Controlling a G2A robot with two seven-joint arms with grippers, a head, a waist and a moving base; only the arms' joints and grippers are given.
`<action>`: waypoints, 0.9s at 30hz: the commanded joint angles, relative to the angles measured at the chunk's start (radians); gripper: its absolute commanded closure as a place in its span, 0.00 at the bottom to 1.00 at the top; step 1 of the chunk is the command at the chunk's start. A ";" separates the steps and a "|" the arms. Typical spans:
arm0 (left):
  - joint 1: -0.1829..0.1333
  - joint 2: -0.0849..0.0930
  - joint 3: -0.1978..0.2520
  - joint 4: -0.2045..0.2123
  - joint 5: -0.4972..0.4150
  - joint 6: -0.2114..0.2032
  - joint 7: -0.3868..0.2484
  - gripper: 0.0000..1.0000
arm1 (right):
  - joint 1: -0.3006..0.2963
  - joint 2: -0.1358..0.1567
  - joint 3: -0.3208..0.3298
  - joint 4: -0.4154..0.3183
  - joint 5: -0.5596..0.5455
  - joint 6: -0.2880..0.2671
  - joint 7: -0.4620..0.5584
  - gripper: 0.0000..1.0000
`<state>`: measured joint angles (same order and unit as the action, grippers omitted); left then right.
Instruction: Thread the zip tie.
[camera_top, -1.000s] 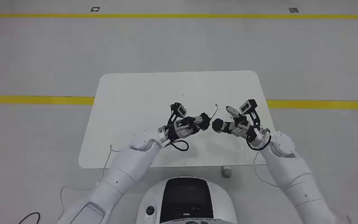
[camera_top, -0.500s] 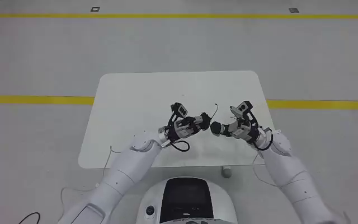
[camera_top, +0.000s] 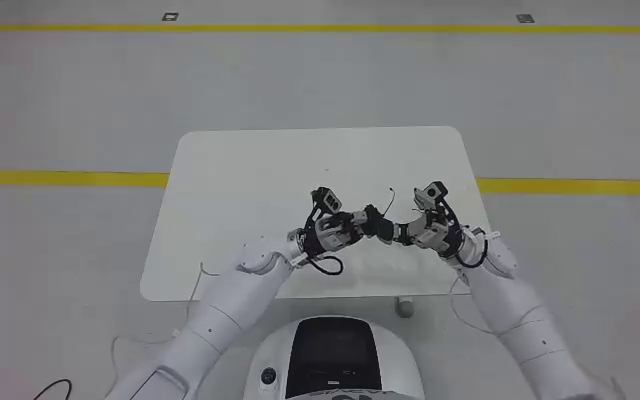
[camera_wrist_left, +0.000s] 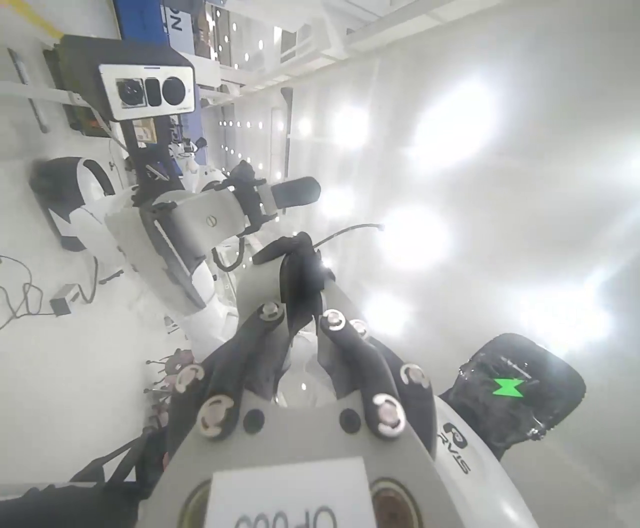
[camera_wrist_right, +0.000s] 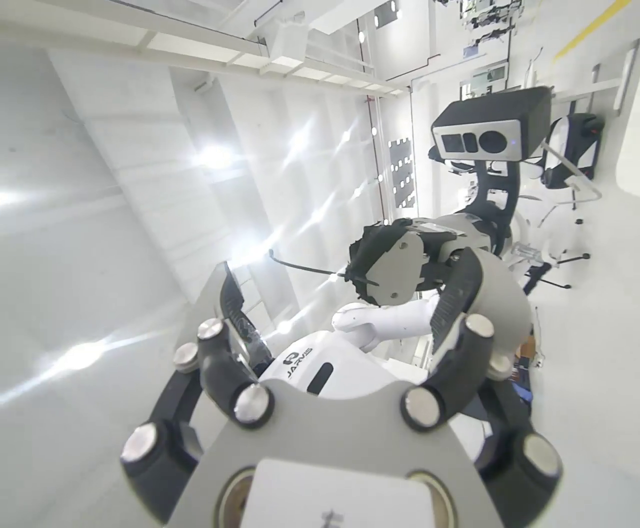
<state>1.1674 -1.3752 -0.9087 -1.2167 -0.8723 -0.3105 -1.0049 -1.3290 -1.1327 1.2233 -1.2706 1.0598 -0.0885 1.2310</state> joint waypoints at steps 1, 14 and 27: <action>-0.004 -0.001 0.002 0.009 0.000 -0.009 0.006 1.00 | 0.006 -0.001 -0.001 0.011 0.003 0.006 0.012 0.00; -0.006 -0.001 0.000 0.013 0.010 -0.022 0.019 1.00 | -0.012 -0.007 -0.005 -0.013 0.048 0.041 0.017 0.00; -0.006 -0.001 0.000 0.013 0.010 -0.022 0.019 1.00 | 0.003 -0.021 -0.032 0.022 0.047 0.064 0.030 0.73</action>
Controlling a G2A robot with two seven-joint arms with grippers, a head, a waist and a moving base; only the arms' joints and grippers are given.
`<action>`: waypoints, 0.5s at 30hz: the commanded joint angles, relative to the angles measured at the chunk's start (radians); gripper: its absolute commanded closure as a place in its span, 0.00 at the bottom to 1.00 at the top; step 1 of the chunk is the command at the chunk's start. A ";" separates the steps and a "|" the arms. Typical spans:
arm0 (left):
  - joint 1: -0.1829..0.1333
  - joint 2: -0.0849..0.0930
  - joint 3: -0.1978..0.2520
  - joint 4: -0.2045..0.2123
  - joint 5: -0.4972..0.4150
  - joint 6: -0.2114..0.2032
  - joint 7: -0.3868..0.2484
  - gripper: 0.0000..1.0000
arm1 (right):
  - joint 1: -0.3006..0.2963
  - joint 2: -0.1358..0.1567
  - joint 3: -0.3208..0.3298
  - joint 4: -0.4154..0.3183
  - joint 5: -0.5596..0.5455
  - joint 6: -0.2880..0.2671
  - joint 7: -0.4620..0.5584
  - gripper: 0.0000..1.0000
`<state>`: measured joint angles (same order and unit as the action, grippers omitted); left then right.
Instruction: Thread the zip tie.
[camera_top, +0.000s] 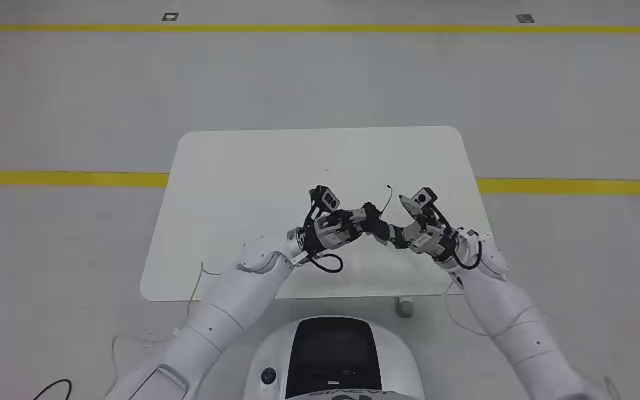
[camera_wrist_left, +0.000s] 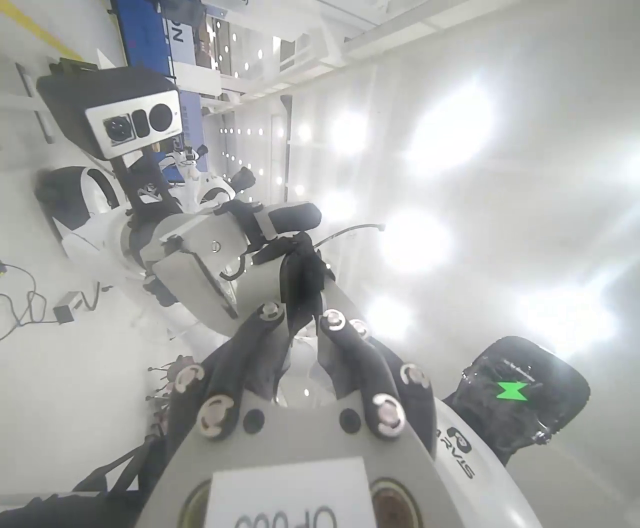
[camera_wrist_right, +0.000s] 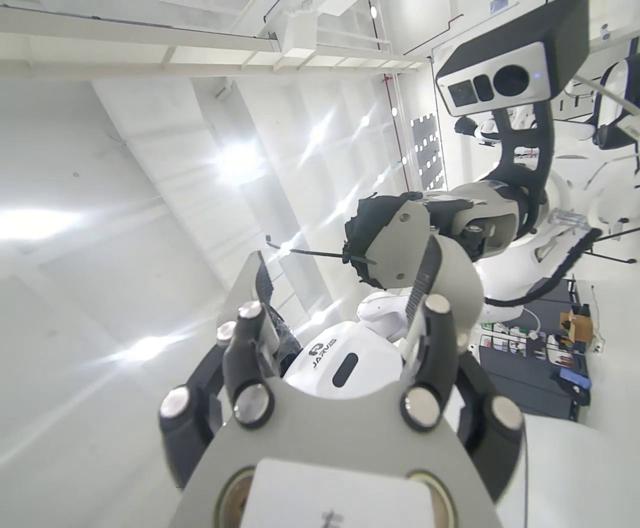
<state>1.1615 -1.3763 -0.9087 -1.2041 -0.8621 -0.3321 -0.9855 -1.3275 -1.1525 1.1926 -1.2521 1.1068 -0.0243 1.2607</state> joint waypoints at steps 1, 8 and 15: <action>0.000 0.000 0.000 0.000 0.000 0.000 0.000 1.00 | 0.003 -0.002 -0.002 0.006 0.000 0.000 0.000 0.74; 0.000 0.000 0.000 0.000 0.000 0.000 0.000 1.00 | 0.012 -0.008 -0.007 0.023 -0.002 0.002 0.000 0.83; 0.000 0.000 0.000 0.000 0.000 0.000 0.000 1.00 | 0.015 -0.012 -0.007 0.029 -0.005 0.005 0.002 0.91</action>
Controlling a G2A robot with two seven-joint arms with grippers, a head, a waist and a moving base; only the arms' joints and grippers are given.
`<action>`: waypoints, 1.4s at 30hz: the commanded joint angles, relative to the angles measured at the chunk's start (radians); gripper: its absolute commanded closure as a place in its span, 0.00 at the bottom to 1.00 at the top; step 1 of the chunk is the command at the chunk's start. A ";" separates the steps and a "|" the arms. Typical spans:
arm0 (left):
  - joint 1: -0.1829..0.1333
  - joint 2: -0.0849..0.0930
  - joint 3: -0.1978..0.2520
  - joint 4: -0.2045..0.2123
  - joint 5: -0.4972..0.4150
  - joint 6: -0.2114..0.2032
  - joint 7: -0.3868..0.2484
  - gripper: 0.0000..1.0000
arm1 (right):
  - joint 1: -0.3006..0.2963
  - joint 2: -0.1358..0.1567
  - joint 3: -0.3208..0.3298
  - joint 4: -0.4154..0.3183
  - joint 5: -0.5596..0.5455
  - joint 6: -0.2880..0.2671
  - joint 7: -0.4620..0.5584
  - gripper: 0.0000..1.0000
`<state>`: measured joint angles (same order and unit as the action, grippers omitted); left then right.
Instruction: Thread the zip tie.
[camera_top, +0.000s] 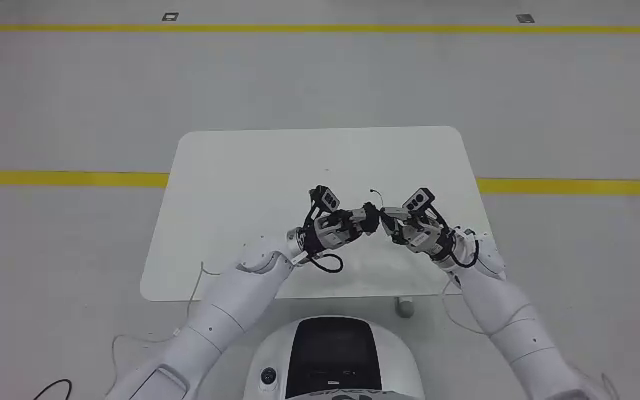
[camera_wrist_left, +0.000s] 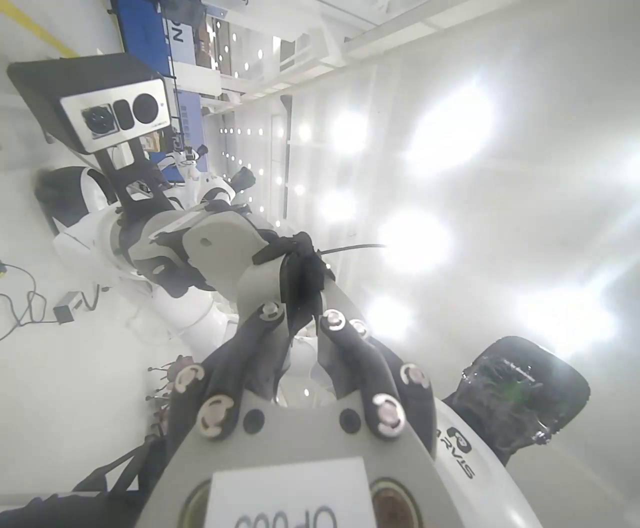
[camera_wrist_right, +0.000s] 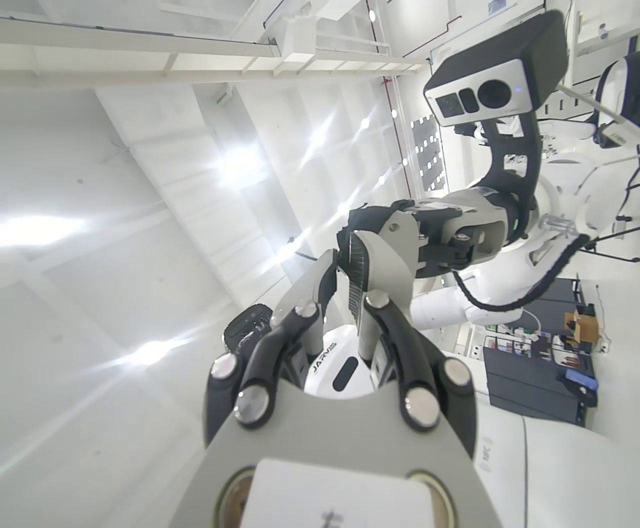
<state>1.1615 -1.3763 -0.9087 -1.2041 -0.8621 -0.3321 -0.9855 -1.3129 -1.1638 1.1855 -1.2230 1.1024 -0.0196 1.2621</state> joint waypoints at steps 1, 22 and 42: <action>0.000 0.000 0.000 0.000 0.000 0.000 0.000 1.00 | 0.000 -0.001 0.001 0.001 -0.001 0.001 0.001 0.91; 0.000 0.000 0.000 0.000 0.000 0.000 0.000 1.00 | 0.001 -0.005 0.022 0.003 -0.026 -0.005 0.000 1.00; 0.000 0.000 0.000 0.000 0.000 0.000 0.000 1.00 | 0.004 -0.005 0.059 0.004 -0.036 0.004 -0.004 1.00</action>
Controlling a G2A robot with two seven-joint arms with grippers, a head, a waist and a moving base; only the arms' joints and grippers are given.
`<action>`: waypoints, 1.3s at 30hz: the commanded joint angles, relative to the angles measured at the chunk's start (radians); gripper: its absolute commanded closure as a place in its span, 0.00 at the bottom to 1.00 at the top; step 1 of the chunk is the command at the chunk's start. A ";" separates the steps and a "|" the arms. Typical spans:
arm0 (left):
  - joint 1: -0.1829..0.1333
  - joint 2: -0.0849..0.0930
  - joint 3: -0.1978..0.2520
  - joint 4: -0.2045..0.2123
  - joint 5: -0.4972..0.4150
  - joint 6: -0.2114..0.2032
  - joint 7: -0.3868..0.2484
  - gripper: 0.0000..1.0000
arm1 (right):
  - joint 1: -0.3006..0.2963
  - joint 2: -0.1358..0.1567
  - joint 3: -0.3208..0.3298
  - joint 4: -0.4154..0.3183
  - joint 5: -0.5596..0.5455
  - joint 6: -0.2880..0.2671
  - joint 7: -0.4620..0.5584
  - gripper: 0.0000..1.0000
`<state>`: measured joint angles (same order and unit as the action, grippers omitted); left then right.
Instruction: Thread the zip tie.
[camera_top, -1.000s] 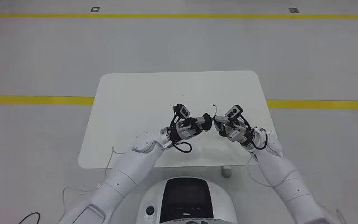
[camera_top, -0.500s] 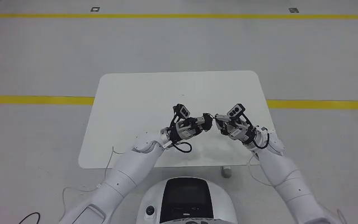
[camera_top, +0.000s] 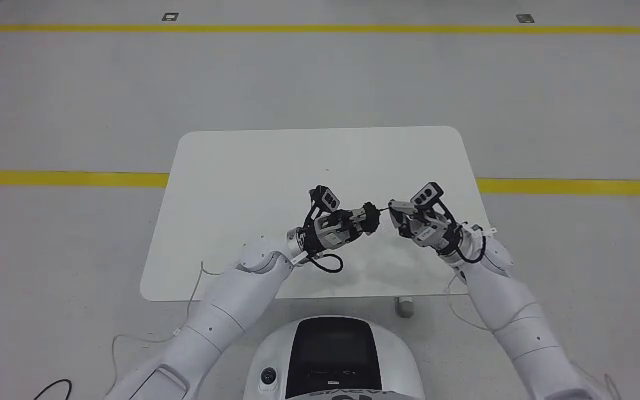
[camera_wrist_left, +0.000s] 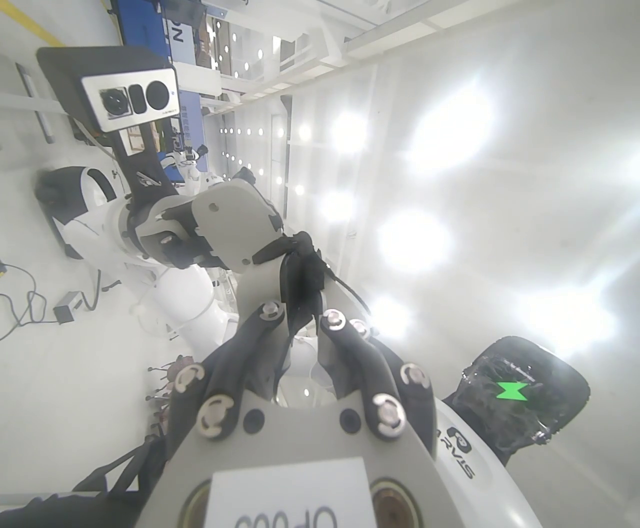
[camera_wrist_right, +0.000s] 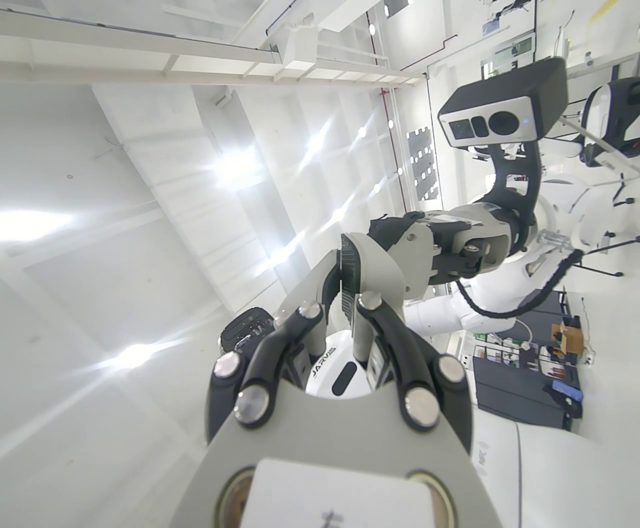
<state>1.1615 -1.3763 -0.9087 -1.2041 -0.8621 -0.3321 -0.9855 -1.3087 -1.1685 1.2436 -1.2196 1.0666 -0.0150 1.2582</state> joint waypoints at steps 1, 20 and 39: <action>0.000 0.000 0.000 0.000 0.000 0.000 0.000 1.00 | 0.000 0.000 0.002 0.001 0.000 0.000 -0.001 1.00; 0.000 0.000 0.000 0.000 0.000 0.000 0.000 1.00 | 0.000 -0.005 0.010 0.028 -0.001 -0.001 0.008 1.00; 0.000 0.000 0.000 0.000 0.000 0.000 0.000 1.00 | -0.001 -0.008 0.028 0.035 0.000 -0.001 0.013 1.00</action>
<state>1.1615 -1.3763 -0.9087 -1.2041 -0.8621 -0.3321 -0.9855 -1.3099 -1.1761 1.2709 -1.1849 1.0672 -0.0166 1.2716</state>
